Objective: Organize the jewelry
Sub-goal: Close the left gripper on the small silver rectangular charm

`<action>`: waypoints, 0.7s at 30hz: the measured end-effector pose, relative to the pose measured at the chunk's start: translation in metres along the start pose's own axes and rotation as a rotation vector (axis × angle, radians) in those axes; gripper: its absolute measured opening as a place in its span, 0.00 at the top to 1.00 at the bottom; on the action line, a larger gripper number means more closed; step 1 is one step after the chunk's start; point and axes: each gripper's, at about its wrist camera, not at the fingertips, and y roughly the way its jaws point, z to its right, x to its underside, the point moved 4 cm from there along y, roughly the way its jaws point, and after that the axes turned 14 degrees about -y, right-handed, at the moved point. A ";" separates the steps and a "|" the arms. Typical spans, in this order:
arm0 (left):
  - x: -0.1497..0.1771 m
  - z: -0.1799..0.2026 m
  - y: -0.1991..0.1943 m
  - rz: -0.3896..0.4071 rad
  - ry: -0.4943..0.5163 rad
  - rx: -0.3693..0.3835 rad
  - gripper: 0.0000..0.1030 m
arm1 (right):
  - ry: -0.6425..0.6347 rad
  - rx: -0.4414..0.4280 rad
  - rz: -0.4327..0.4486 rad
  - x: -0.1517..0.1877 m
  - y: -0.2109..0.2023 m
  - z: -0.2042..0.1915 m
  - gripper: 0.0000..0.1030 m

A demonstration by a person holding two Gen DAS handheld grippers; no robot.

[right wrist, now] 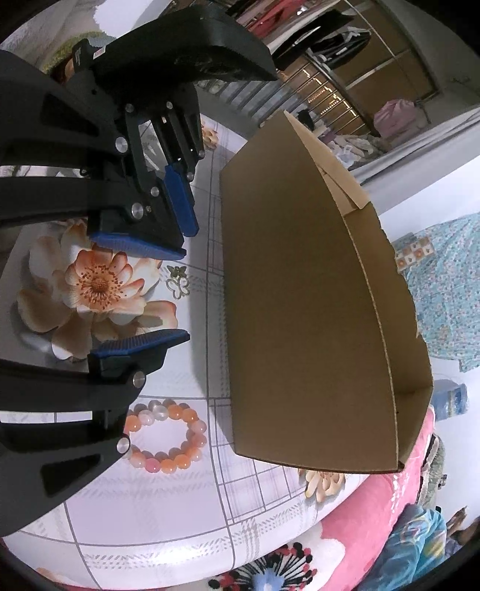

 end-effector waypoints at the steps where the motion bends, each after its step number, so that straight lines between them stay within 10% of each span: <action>1: 0.000 0.002 0.001 0.000 -0.002 0.002 0.87 | -0.001 0.001 0.002 0.001 -0.001 0.001 0.63; 21: 0.005 -0.033 -0.020 0.035 -0.107 -0.010 0.87 | -0.195 0.055 -0.053 0.000 0.011 -0.015 0.71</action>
